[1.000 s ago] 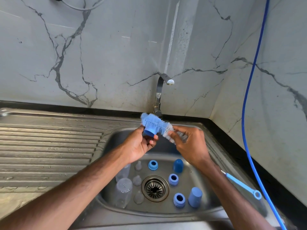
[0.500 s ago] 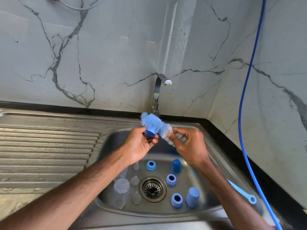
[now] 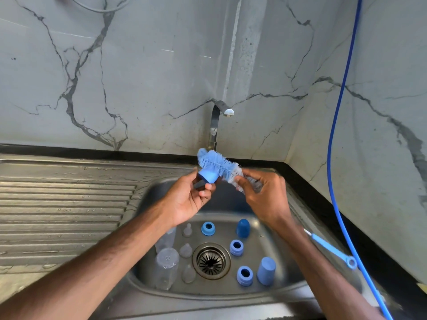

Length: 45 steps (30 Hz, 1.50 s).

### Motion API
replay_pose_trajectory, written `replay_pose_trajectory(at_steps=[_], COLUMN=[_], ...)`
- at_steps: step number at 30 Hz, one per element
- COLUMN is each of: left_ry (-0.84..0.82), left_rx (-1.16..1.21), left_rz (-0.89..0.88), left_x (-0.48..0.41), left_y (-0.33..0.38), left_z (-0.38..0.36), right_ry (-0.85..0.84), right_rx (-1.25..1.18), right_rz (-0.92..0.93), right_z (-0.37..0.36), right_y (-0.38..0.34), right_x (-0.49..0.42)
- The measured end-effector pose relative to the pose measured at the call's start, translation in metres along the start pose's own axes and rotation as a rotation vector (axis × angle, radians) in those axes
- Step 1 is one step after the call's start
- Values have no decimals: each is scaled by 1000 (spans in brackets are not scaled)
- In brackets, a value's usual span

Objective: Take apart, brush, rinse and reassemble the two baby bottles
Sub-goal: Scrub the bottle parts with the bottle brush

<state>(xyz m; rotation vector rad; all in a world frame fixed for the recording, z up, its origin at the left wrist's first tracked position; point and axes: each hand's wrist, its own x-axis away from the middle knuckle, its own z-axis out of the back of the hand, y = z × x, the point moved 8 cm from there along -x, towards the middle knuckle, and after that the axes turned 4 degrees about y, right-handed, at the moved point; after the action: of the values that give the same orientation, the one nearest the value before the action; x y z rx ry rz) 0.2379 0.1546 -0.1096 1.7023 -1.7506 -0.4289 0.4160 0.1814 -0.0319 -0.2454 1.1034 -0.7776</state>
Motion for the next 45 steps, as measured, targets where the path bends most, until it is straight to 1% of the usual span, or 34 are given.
replay_pose_trajectory(at_steps=[3,4,7,8,9,11,12,15,16,17,19,20,23,24,27,28,32,33,36,37,40,42,45], left_ry=[-62,-72,-68,-48,-18,59,85,112,129,154,207,217,188,183,147,121,14,10,43,47,-9,-39,7], left_rx=[15,30,56,59,55,29,14,-25,-41,-63,-107,-124,-200,-218,-247,-239,-212,-208,-226,-235,-269,-286,-281], left_rz=[3,-4,-16,-21,-36,-78,-91,-93,-90,-91,-100,-99,-63,-47,-45,-40,-28,-36,-92,-104,-118,-127,-147], left_x=[4,4,2,2,1,0,-1,-2,-2,-2,-1,-1,-1,-2,1,1,1,1,1,1,2,4,6], left_y=[1,3,5,4,4,5,5,6,5,4,2,2,3,1,-1,-1,2,2,4,6,11,9,3], left_z=[-9,-10,-8,-6,-4,1,3,4,5,7,12,13,14,14,12,9,-3,-5,-3,-1,-6,-12,-13], right_ry=[-91,-88,37,33,-10,-157,-176,-43,-30,-51,-147,-155,-28,-16,-123,-127,30,29,-82,-92,-27,-13,5], right_rx=[-8,-7,5,3,2,-9,-7,-4,-9,-22,-49,-40,-31,-47,-92,-97,-86,-91,-99,-85,-61,-66,-43], right_rz=[74,79,6,2,26,119,144,120,127,148,209,222,177,179,233,238,123,115,184,201,155,149,151], right_z=[-8,-8,6,5,1,-16,-20,-7,-5,-8,-19,-20,-4,-1,-13,-15,3,5,-6,-9,-4,-1,1], right_y=[-11,-12,-1,1,-3,-16,-19,-14,-13,-16,-25,-27,-19,-18,-32,-34,-18,-18,-33,-36,-30,-28,-28], right_x=[7,6,-1,0,2,12,13,3,3,6,15,15,3,3,13,13,0,1,11,12,4,5,7])
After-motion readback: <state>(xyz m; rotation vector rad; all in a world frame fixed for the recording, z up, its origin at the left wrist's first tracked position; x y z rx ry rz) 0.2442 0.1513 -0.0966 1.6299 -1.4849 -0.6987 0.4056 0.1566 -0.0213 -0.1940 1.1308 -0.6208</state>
